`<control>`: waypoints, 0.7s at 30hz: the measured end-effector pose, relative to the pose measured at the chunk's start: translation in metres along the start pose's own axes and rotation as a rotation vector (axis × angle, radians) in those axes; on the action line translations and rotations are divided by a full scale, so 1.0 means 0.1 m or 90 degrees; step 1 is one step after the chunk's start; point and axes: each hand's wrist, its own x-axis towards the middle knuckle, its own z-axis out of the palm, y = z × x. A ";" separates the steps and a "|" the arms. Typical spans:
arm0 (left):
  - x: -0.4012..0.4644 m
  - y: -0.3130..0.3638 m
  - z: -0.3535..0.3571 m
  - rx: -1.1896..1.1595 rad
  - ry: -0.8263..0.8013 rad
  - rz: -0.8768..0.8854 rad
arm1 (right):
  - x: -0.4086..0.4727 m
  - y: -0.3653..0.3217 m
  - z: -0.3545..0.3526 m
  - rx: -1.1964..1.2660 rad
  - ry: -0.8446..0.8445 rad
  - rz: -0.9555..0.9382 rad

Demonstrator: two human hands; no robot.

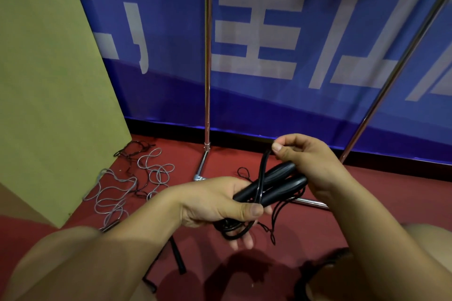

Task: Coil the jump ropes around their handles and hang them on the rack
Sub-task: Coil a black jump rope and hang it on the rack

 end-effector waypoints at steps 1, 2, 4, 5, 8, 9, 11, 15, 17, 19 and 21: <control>0.00 0.00 0.00 -0.006 -0.010 0.005 | 0.00 -0.01 0.00 0.011 0.002 0.006; 0.01 0.00 0.00 -0.008 -0.018 0.010 | 0.00 -0.02 0.00 0.018 0.006 0.008; 0.00 0.01 0.00 -0.006 -0.026 0.019 | 0.00 -0.03 0.00 0.025 0.011 0.008; -0.01 0.02 0.00 -0.006 -0.026 0.026 | 0.00 -0.04 0.00 0.028 0.013 0.005; -0.03 0.05 0.02 -0.010 -0.012 0.062 | -0.01 -0.08 0.00 0.056 0.007 -0.011; -0.04 0.06 0.03 -0.007 -0.010 0.074 | -0.02 -0.10 0.00 0.066 0.003 -0.019; -0.06 0.06 0.06 -0.002 -0.003 0.101 | -0.04 -0.11 0.02 0.063 -0.012 -0.029; -0.05 0.06 0.07 -0.036 0.077 0.145 | -0.04 -0.05 0.08 -0.119 0.010 -0.085; -0.03 0.06 0.04 -0.040 0.134 0.148 | -0.02 -0.02 0.11 -0.175 0.026 -0.080; -0.01 0.07 0.02 -0.043 0.165 0.155 | 0.00 -0.01 0.12 -0.173 0.033 -0.069; 0.02 0.06 0.01 -0.065 0.192 0.174 | 0.00 -0.01 0.12 -0.185 0.028 -0.075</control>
